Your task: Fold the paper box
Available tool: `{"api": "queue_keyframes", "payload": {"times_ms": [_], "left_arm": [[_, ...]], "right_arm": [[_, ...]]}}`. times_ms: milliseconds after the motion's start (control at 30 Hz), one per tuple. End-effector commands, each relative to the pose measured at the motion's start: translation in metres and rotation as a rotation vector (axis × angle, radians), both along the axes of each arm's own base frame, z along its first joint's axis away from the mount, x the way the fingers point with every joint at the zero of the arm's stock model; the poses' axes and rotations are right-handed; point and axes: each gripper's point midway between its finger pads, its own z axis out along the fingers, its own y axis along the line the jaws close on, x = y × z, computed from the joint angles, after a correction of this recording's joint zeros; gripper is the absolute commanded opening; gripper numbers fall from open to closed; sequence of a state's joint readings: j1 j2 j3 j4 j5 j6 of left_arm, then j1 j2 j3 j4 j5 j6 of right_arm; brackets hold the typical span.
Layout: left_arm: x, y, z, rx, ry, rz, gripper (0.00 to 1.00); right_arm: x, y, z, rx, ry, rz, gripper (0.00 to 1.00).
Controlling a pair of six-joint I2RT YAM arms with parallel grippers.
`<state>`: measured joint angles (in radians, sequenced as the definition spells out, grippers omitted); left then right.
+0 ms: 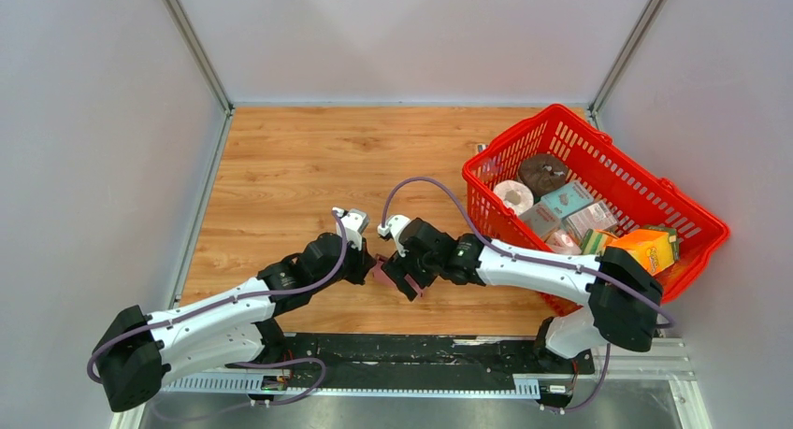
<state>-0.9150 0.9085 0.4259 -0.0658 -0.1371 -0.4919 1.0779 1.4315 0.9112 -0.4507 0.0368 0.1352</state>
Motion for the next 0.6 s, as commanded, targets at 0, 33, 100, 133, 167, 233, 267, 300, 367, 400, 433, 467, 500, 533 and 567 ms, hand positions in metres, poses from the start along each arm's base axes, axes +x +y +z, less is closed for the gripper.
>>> {"api": "queue_keyframes", "payload": {"times_ms": [0, 33, 100, 133, 167, 233, 267, 300, 367, 400, 433, 467, 500, 533, 567], "left_arm": [[-0.0025, -0.0020, -0.0009, 0.005, 0.019, -0.008, 0.00], [-0.0031, -0.0018, -0.0014, 0.004, 0.021, -0.008, 0.00], [-0.0034, -0.0010, -0.0018, 0.005, 0.022, -0.006, 0.00], [-0.0036, -0.0006, -0.0020, 0.005, 0.020, -0.005, 0.00], [-0.0033, 0.0006, -0.0032, 0.009, 0.023, 0.000, 0.00], [-0.0036, 0.0015, -0.0045, 0.013, 0.025, 0.001, 0.00], [-0.0035, 0.0021, -0.0051, 0.014, 0.023, 0.004, 0.00], [-0.0031, 0.0024, -0.0051, 0.014, 0.023, 0.007, 0.00], [-0.0032, 0.0034, -0.0067, 0.017, 0.024, 0.010, 0.00], [-0.0028, 0.0029, -0.0062, 0.016, 0.023, 0.010, 0.00], [-0.0024, 0.0024, -0.0049, 0.014, 0.021, 0.010, 0.00], [-0.0022, 0.0012, -0.0046, 0.011, 0.021, 0.007, 0.00], [-0.0018, -0.0006, -0.0030, 0.004, 0.020, 0.004, 0.00], [-0.0015, -0.0027, -0.0013, -0.004, 0.022, 0.002, 0.00], [-0.0027, -0.0053, -0.0024, -0.009, 0.032, -0.005, 0.00]], "right_arm": [[0.0212, 0.0177, 0.0159, 0.035, -0.084, -0.037, 0.82], [0.0236, 0.0164, 0.0153, 0.029, -0.089, -0.051, 0.80], [0.0234, 0.0170, 0.0120, 0.023, -0.084, -0.049, 0.75], [0.0219, 0.0173, 0.0103, 0.022, -0.078, -0.046, 0.72], [0.0217, 0.0182, 0.0101, 0.025, -0.076, -0.045, 0.68], [0.0224, 0.0184, 0.0098, 0.029, -0.075, -0.052, 0.60], [0.0228, 0.0177, 0.0097, 0.028, -0.076, -0.052, 0.59], [0.0224, 0.0182, 0.0094, 0.028, -0.076, -0.051, 0.58], [0.0220, 0.0170, 0.0077, 0.025, -0.072, -0.053, 0.57], [0.0224, 0.0180, 0.0086, 0.029, -0.074, -0.051, 0.55], [0.0216, 0.0192, 0.0085, 0.035, -0.068, -0.050, 0.54], [0.0225, 0.0200, 0.0082, 0.035, -0.068, -0.055, 0.53], [0.0226, 0.0207, 0.0075, 0.037, -0.064, -0.058, 0.50], [0.0227, 0.0223, 0.0080, 0.043, -0.061, -0.060, 0.48], [0.0229, 0.0229, 0.0061, 0.040, -0.057, -0.062, 0.46]]}}
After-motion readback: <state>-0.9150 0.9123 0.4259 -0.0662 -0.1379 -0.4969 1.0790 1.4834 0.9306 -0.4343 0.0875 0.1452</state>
